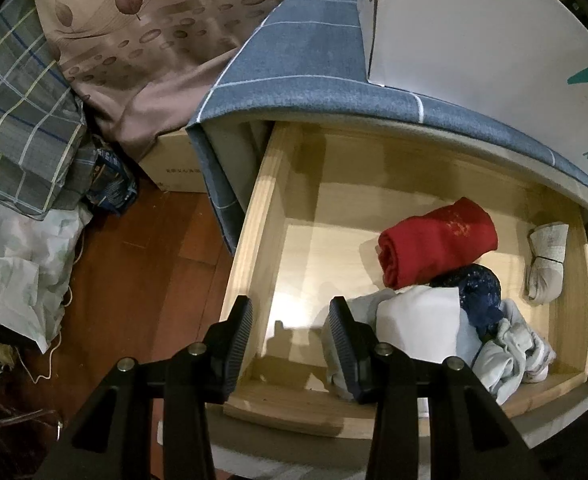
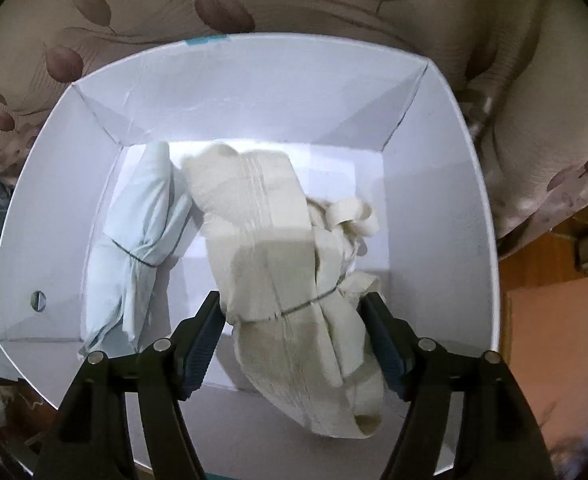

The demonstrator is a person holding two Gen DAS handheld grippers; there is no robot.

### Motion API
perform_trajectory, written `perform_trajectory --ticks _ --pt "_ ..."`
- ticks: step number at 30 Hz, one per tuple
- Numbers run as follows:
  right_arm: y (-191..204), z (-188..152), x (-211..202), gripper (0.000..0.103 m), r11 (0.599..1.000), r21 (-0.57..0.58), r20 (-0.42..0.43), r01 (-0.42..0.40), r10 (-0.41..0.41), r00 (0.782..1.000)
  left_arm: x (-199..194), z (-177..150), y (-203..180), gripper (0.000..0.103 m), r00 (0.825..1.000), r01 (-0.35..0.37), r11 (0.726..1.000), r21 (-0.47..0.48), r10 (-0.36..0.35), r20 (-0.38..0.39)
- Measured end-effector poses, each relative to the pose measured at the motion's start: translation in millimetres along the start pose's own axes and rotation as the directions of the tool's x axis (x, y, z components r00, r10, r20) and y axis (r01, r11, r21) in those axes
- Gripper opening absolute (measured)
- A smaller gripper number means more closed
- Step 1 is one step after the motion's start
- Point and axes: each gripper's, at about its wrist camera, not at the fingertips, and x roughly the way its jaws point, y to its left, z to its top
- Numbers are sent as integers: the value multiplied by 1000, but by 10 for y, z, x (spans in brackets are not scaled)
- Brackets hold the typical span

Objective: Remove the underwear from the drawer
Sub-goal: 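Open the right gripper and withdraw it from the box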

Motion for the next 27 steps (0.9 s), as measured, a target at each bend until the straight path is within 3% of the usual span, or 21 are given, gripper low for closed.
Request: perform_trajectory --ticks 4,12,17,19,27 --pt "-22 -43 -46 70 1000 11 22 -20 19 1000 20 2 13 41 1000 9 1000 -9 -9 -14" --pt "-10 -222 -514 70 996 -40 71 -82 85 994 60 10 -10 41 999 9 1000 -6 -9 -32" --pt "-78 -556 -735 69 988 -90 54 -126 131 990 129 9 -12 41 998 24 1000 -6 -25 -65" --pt "-76 -713 -837 70 986 -133 72 -100 110 991 155 11 -10 41 997 29 1000 -8 -30 -77" --pt "-108 -1445 -790 70 963 -234 -28 -136 134 991 186 11 -4 41 996 28 1000 -10 -29 -87"
